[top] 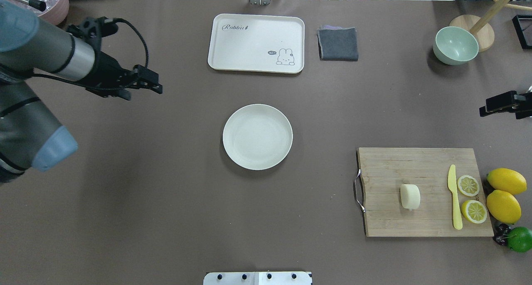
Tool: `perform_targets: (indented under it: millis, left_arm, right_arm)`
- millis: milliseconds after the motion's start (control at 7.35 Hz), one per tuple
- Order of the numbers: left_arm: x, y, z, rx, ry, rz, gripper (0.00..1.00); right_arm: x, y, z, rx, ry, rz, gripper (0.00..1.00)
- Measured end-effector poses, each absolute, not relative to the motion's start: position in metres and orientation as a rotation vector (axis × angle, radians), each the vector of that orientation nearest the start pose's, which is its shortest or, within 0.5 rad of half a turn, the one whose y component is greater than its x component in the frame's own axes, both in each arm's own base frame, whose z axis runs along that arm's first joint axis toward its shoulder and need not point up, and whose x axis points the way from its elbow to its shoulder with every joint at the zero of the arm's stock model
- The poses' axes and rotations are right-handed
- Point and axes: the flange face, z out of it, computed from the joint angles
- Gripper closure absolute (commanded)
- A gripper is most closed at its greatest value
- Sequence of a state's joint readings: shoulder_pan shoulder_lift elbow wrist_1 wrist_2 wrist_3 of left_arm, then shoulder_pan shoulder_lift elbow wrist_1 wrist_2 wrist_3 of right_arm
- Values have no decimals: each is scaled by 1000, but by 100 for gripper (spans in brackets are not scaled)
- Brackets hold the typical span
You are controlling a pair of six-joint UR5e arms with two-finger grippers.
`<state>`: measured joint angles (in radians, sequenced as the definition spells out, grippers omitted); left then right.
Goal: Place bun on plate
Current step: 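Withdraw the left arm while the right arm reaches toward the cutting board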
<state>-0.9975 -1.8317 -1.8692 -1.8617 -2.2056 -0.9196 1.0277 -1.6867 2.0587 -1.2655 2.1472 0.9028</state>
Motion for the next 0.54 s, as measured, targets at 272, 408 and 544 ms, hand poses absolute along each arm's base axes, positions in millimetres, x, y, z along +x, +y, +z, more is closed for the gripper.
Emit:
perform_targets:
  millis: [272,408,544]
  left_arm:
    - [148,-529,402,259,823,83,3]
    - [93,-535,429,260,745,142,2]
    - [35,-538,455,237,681,197,2]
  right_arm:
    - [-218,-412,420,127,-844,181,0]
    - [-237,-407,412,128,-843,185,0]
    - [-251,-401,406,128,-844,175,0]
